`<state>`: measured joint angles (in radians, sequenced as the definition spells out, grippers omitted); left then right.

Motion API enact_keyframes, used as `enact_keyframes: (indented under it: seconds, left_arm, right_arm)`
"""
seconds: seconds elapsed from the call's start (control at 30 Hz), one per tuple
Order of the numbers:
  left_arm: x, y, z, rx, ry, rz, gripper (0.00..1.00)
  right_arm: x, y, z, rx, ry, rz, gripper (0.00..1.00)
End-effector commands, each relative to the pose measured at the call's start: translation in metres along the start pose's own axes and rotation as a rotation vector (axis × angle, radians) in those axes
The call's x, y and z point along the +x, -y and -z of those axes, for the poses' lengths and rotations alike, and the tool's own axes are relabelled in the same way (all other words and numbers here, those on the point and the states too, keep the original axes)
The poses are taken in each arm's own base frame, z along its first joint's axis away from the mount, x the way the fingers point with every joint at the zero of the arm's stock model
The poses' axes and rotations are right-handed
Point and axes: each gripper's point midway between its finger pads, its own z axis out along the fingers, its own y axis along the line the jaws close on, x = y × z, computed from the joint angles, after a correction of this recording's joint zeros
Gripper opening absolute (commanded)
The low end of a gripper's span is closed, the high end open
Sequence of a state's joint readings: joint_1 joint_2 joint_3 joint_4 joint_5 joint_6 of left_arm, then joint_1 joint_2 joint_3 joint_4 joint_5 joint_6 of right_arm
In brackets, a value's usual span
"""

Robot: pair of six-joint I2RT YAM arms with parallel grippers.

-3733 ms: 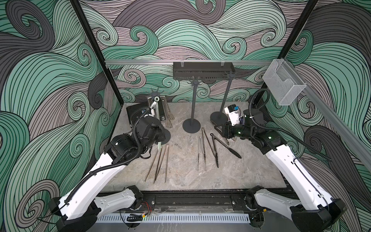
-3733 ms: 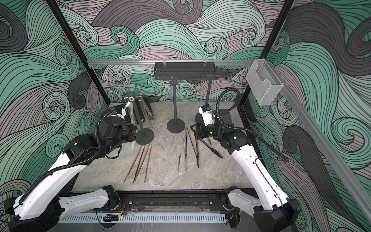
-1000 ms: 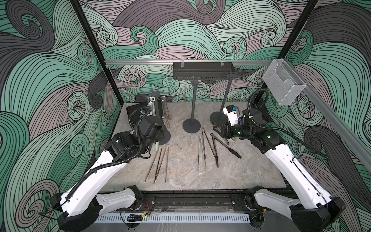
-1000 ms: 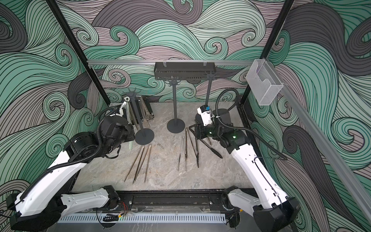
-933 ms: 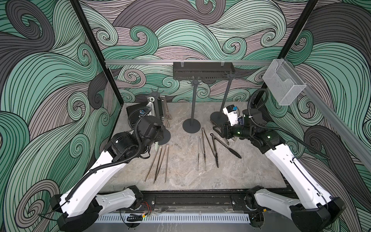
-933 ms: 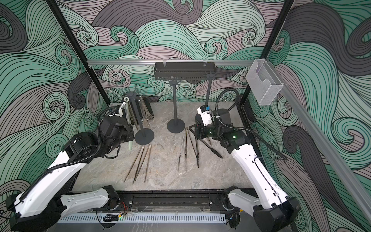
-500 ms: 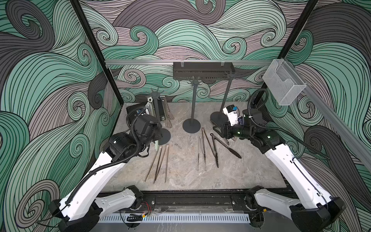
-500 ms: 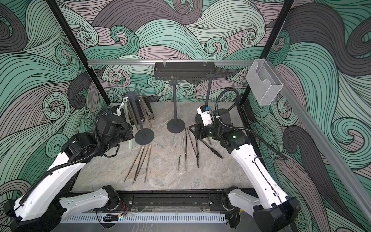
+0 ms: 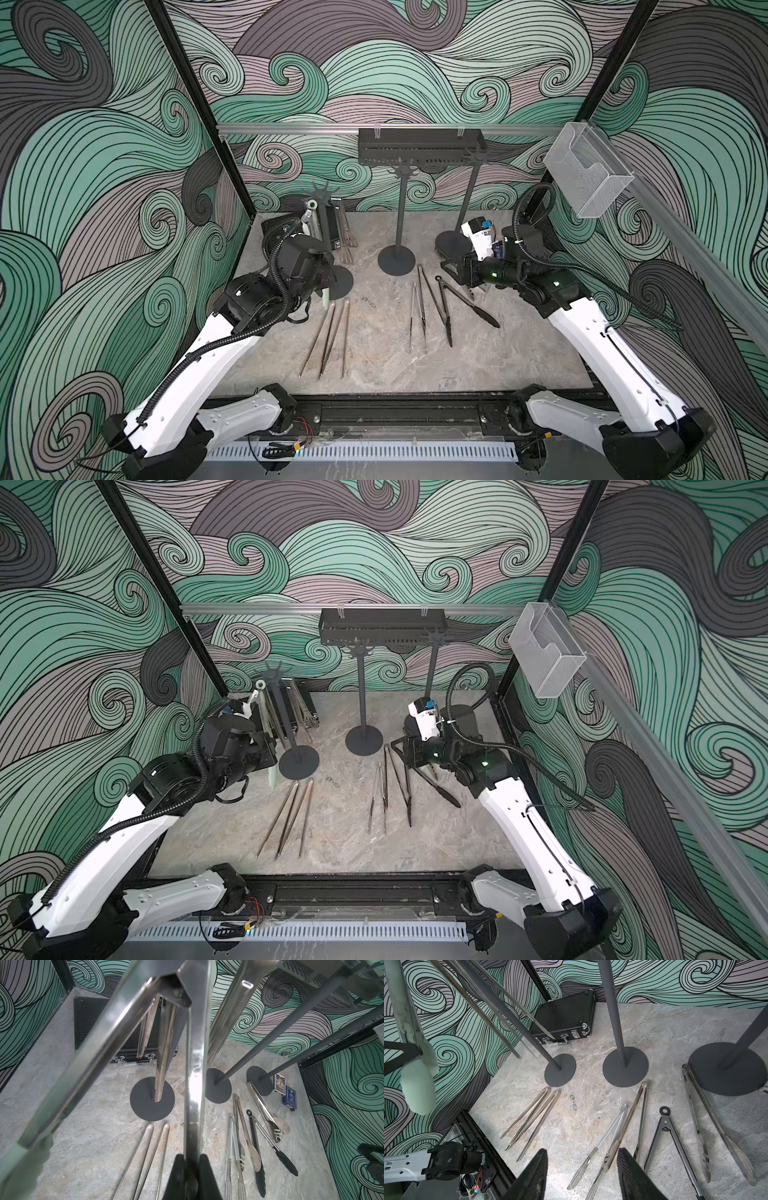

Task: Hang food tongs on kitchen utensil racks
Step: Hang the food tongs on the rack.

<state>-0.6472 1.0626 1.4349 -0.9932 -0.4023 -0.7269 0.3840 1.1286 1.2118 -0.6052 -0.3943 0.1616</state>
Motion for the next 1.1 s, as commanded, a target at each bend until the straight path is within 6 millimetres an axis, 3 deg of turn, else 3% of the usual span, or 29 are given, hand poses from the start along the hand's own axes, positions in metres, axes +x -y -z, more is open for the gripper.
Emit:
enact_keyframes:
  seconds: [0.0, 1.07]
  left_arm:
    - [-0.01, 0.002, 0.002, 0.017, 0.035, 0.011, 0.0]
    - [0.001, 0.003, -0.017, 0.043, 0.007, 0.034, 0.0]
  right_arm:
    - [-0.001, -0.004, 0.0, -0.016, 0.002, 0.0, 0.56]
    - [0.001, -0.002, -0.004, -0.017, -0.01, -0.005, 0.56]
